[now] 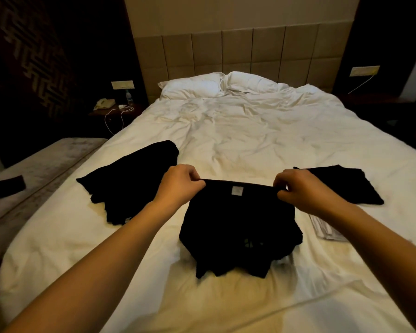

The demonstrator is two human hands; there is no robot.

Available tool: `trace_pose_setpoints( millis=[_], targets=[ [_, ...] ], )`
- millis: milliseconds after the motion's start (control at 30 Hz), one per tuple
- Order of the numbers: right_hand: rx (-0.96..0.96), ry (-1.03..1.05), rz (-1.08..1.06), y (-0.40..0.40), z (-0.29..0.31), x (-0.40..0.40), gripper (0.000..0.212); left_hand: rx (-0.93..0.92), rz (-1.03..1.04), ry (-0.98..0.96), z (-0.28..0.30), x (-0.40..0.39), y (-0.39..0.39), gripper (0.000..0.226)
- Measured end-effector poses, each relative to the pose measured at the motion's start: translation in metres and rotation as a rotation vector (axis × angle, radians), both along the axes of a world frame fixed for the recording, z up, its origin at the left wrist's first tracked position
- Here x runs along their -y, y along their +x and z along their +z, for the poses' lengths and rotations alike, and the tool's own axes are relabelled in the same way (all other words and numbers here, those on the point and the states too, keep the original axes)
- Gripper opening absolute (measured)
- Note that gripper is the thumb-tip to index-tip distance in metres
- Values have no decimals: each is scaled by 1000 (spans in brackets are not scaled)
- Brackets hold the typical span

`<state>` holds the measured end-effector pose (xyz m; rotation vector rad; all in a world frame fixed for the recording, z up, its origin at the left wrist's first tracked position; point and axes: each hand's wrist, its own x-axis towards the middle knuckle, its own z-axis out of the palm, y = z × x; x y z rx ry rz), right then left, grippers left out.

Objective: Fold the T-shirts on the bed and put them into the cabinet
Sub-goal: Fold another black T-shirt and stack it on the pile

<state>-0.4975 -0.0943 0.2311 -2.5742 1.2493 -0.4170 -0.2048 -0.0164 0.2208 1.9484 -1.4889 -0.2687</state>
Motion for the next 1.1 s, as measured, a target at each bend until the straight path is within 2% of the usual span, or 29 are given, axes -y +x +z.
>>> trace_pose_setpoints(
  millis=[133, 200, 267, 333, 433, 500, 567, 633, 733, 767, 867, 933, 1000, 1033, 1100],
  targets=[
    [237, 225, -44, -4, 25, 6, 20, 163, 100, 52, 10, 4, 10, 8],
    [208, 170, -102, -6, 29, 10, 20, 132, 76, 112, 12, 5, 13, 10],
    [130, 18, -208, -8, 26, 15, 21, 105, 73, 134, 14, 7, 16, 13],
    [94, -68, -284, -10, 22, 17, 24, 150, 92, 99, 15, 8, 15, 14],
    [20, -50, -310, -12, 23, 19, 23, 282, 116, 21, 22, 9, 12, 10],
    [25, -38, -343, -14, 28, 19, 21, 290, 131, -2, 27, 10, 13, 10],
    [139, -22, -391, -15, 32, 17, 22, 167, 154, -24, 29, 13, 16, 15],
    [325, 91, -416, -13, 31, 18, 23, -21, 166, -51, 27, 18, 18, 24],
    [699, 427, -454, -2, 33, 21, 19, -441, 117, -40, 30, 27, 14, 21],
    [767, 499, -476, 2, 35, 22, 17, -615, 109, -41, 32, 30, 12, 21],
    [767, 530, -485, 7, 41, 27, 24, -1022, 121, -109, 45, 34, 4, 21],
    [712, 453, -427, 6, 44, 28, 22, -1102, 77, -121, 53, 35, 3, 21],
    [657, 381, -344, -1, 48, 31, 16, -945, 29, -73, 57, 35, 9, 17],
    [631, 360, -312, -5, 50, 32, 13, -778, 13, -44, 58, 35, 14, 14],
    [535, 282, -305, -16, 55, 32, 15, -323, -20, 16, 62, 32, 27, 11]
  ],
)
